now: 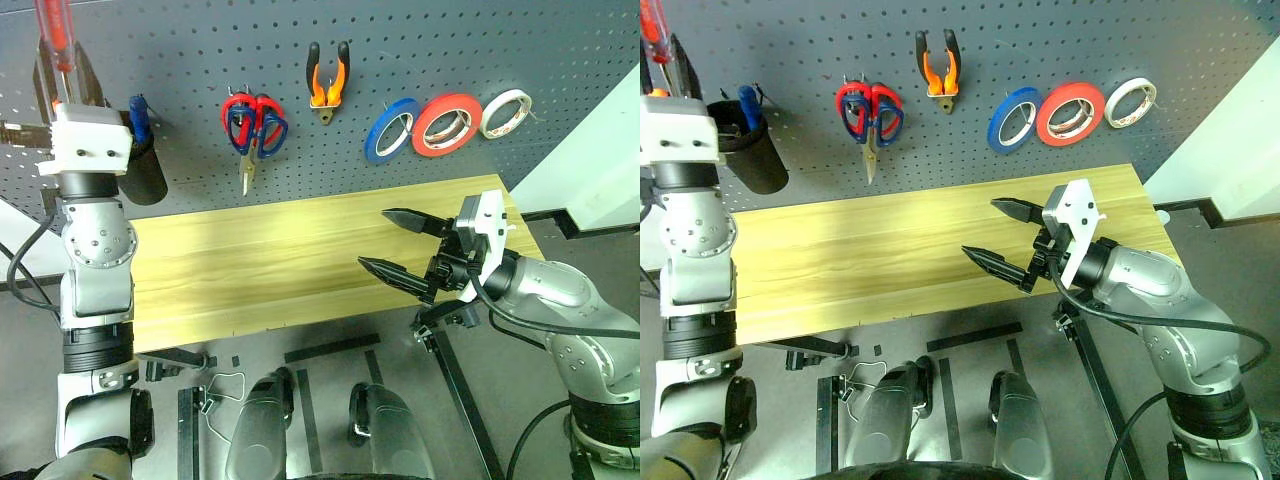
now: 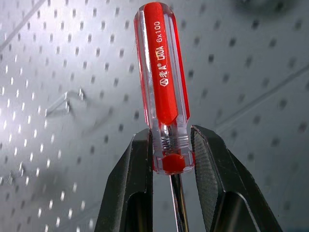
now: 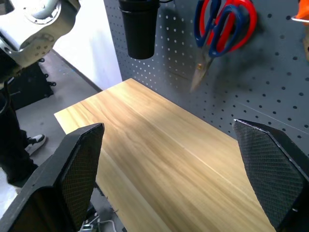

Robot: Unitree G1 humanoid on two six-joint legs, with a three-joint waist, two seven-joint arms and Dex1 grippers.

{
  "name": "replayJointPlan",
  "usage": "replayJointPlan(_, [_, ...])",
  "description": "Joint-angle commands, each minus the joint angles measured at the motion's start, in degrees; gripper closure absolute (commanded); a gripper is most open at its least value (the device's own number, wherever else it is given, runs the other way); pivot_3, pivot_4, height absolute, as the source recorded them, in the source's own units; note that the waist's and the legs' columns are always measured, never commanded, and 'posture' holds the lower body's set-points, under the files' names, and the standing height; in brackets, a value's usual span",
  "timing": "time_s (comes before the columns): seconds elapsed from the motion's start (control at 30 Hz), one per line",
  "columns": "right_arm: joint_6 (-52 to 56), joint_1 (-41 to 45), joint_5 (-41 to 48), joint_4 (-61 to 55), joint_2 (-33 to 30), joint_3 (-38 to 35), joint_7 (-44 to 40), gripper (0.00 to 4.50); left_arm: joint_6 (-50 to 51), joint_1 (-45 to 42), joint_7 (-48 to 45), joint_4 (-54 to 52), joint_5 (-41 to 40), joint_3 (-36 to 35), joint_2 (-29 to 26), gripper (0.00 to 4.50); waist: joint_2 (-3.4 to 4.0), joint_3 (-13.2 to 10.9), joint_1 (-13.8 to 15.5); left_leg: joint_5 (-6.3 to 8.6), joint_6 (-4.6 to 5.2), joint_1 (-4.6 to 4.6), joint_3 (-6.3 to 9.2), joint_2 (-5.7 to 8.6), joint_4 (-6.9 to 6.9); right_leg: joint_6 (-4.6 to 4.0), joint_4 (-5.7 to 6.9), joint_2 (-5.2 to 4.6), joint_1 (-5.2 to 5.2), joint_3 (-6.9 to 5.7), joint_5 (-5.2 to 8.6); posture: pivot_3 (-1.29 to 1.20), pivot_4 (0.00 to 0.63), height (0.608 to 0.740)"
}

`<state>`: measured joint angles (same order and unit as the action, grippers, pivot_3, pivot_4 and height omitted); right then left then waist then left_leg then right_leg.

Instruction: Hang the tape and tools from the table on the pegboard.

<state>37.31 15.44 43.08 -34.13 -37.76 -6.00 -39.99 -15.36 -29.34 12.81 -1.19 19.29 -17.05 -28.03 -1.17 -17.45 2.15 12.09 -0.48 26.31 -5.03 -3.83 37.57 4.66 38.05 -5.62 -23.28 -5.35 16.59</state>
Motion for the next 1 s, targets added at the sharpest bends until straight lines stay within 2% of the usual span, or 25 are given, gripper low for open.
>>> replayJointPlan(0.03, [1.44, -0.24, 2.55, -3.22, -1.21, -1.85, 0.59, 0.0, -0.15, 0.41, 1.08, -2.9, -0.72, -1.6, -0.24, 3.7, -0.01, -0.39, -0.04, 0.0, 0.0, 0.0, 0.01, 0.0, 0.0, 0.0, 0.0, 0.0, 0.0, 0.0, 0.0, -0.03, 0.369, 0.74])
replayJointPlan(0.2, [2.48, -1.24, 3.3, -4.07, -1.78, -1.65, 1.02, 0.0, -0.24, -0.03, 1.09, -3.46, -1.03, -0.47, 0.76, 3.7, 0.02, -1.02, -0.07, 0.01, 0.03, 0.01, -0.02, 0.0, -0.02, -0.01, -0.02, -0.04, -0.02, 0.01, 0.0, -0.04, 0.368, 0.74])
replayJointPlan(0.57, [1.33, -0.83, 1.03, -2.41, -1.07, 0.04, 1.37, 0.0, 3.37, -8.37, -1.34, -8.69, -3.41, 1.01, 2.13, 3.7, -0.05, -1.11, -0.1, 0.01, 0.02, 0.04, -0.04, 0.02, -0.05, 0.0, -0.05, -0.03, -0.04, 0.0, 0.0, -0.02, 0.338, 0.74])
replayJointPlan(1.0, [3.05, -2.23, 2.95, -3.43, -3.48, -2.85, 0.7, 0.0, -0.06, -5.64, -0.39, -2.49, -3.62, -0.13, 0.15, 3.7, -0.09, -1.79, -0.13, 0.01, 0.02, 0.04, -0.09, 0.01, -0.12, 0.0, -0.07, -0.04, -0.11, 0.04, 0.0, -0.06, 0.375, 0.74])
